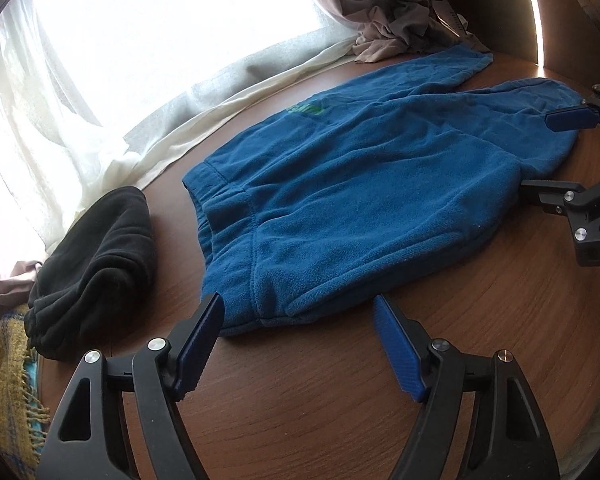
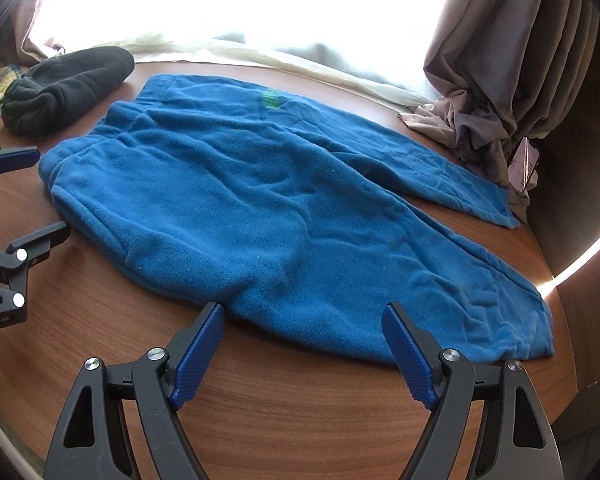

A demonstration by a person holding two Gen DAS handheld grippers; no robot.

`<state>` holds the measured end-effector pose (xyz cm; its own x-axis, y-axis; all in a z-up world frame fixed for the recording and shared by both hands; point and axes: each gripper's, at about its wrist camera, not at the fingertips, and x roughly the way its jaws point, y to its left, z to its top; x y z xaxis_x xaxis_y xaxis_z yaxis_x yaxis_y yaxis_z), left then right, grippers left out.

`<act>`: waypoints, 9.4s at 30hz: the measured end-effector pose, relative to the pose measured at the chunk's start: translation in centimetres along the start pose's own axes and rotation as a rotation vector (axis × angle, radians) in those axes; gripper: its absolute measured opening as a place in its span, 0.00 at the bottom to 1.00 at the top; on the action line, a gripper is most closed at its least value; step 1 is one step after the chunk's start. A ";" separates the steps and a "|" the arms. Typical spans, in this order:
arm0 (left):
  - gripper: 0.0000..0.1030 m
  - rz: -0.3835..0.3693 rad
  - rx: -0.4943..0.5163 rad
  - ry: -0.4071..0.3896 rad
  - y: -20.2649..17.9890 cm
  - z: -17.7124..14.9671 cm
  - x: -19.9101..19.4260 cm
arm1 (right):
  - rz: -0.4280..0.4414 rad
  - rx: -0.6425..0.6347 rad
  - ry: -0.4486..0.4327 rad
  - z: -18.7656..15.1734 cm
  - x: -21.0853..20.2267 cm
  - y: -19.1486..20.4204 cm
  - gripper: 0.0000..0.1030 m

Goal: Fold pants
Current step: 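Lower both grippers to the blue sweatpants edge and close them on the fabric, then lift the held sweatpants edge with both grippers and fold it over the other half, then lower the folded edge onto the pants and open both grippers, then move the right gripper to the leg cuffs and close it on them, then lift the cuffs with the right gripper and carry them toward the waistband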

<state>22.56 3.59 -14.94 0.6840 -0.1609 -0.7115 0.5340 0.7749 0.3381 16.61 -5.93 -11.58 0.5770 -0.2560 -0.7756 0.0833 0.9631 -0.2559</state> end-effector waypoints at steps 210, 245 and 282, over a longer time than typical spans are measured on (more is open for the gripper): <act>0.63 -0.218 -0.315 0.044 -14.6 12.9 -6.3 | 0.353 0.038 -0.013 -3.5 -5.2 -19.6 0.35; 0.63 -0.237 -0.309 0.204 -19.7 12.0 -2.3 | 0.360 -0.154 0.097 -7.2 0.4 -18.8 0.34; 0.63 -0.109 -0.292 -0.076 -16.3 23.3 -3.2 | 0.310 0.095 -0.194 5.8 -2.1 -31.0 0.11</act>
<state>23.25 -22.79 -3.80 0.6717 -0.2888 -0.6823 0.4483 0.8916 0.0640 17.54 -34.77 1.29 0.7291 0.0607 -0.6817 -0.0498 0.9981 0.0357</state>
